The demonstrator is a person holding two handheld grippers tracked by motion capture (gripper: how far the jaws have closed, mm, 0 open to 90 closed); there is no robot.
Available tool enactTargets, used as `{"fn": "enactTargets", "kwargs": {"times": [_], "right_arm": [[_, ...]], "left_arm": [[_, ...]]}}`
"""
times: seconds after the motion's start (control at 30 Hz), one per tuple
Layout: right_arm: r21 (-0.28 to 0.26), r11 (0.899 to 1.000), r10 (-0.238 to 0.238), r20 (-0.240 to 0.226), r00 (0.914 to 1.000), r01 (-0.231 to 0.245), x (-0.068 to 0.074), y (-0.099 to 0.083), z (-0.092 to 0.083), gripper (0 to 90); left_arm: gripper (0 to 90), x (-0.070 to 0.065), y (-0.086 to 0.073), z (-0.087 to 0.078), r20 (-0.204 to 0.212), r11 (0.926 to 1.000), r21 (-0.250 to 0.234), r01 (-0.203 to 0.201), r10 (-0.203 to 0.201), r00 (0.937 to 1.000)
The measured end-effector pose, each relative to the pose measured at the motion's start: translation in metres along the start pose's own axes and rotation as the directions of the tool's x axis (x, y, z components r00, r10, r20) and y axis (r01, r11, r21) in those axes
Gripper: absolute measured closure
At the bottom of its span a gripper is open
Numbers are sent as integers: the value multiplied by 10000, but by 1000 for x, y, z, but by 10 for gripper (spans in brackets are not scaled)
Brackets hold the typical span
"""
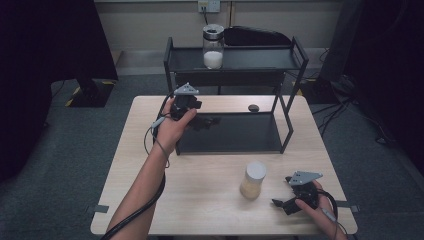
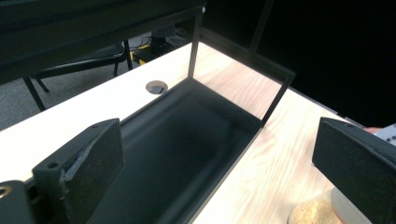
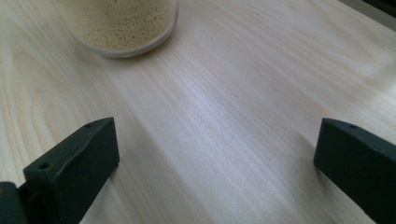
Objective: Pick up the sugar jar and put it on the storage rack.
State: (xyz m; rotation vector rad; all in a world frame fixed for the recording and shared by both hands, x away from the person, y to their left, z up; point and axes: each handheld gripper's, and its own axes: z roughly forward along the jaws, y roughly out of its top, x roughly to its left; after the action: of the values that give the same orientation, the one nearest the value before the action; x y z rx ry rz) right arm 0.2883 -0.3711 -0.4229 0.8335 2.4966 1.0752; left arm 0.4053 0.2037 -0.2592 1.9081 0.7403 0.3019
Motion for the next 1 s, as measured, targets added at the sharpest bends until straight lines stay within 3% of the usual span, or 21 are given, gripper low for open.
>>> {"fn": "enactTargets", "kwargs": {"times": [0.17, 0.5, 1.0], "right_arm": [[-2, 10000, -2, 0, 10000, 2, 0, 0, 0, 0], [1, 10000, 0, 0, 10000, 0, 0, 0, 0, 0], [0, 10000, -5, 0, 10000, 5, 0, 0, 0, 0]], "left_arm": [[15, 0, -13, 3, 42, 9998, 139, -104, 104, 9999], [16, 3, -45, 12, 70, 9996, 212, 166, -168, 9998], [16, -1, -91, 20, 28, 9988, 417, 251, -252, 9997]]}}
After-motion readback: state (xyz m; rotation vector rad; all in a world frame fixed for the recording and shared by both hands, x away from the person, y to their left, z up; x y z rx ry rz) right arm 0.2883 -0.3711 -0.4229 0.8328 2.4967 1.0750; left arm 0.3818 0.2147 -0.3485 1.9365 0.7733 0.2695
